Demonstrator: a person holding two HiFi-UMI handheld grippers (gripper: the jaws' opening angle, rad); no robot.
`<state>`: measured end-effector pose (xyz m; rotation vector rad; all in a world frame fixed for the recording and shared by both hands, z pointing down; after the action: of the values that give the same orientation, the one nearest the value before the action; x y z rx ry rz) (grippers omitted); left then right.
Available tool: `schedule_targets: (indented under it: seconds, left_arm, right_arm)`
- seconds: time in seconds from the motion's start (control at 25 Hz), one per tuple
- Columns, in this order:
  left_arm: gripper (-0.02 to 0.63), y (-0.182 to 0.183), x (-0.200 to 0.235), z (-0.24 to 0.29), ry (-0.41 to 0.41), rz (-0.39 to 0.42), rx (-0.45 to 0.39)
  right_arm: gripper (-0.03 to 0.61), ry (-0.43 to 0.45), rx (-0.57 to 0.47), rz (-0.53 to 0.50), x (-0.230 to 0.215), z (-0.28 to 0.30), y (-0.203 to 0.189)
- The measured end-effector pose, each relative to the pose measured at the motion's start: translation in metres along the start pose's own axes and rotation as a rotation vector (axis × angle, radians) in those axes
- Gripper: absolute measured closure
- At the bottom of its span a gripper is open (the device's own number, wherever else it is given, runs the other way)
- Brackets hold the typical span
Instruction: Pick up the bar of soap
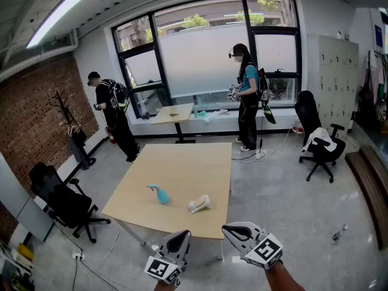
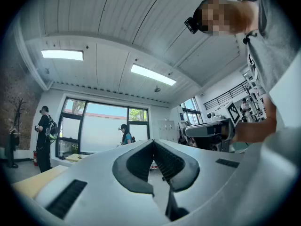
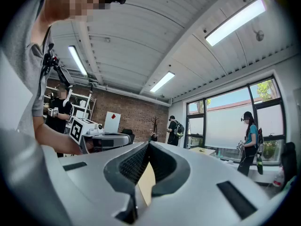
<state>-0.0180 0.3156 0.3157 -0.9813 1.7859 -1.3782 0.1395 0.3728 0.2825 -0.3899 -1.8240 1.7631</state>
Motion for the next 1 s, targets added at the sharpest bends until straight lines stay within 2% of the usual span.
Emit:
schedule_targets:
  seconds: [0.44,0.72,1.0]
  left_arm:
    - [0.609,-0.003,-0.001,0.0,0.002,-0.003,0.002]
    - [0.608,-0.004,-0.007,0.002,-0.002,-0.004,0.001]
    - [0.609,-0.006,-0.01,0.004,-0.005,-0.007,0.0]
  right_arm:
    - [0.574,0.002,0.004,0.007,0.0,-0.001,-0.003]
    - [0.572,0.01,-0.012,0.067,-0.003,-0.006,-0.006]
    - [0.572,0.001,-0.01,0.071,-0.004,-0.009,-0.007]
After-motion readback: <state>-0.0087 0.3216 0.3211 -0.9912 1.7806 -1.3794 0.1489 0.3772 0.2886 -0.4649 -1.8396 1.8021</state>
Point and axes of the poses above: the fingertips, and each gripper's own axes: z forward along the fingers, x to its left, y out of its top, the point moved 4 cm from there along -z, backward along the fingers, and after that the axes turned 1 degree about -z, right-handed, at the moved point
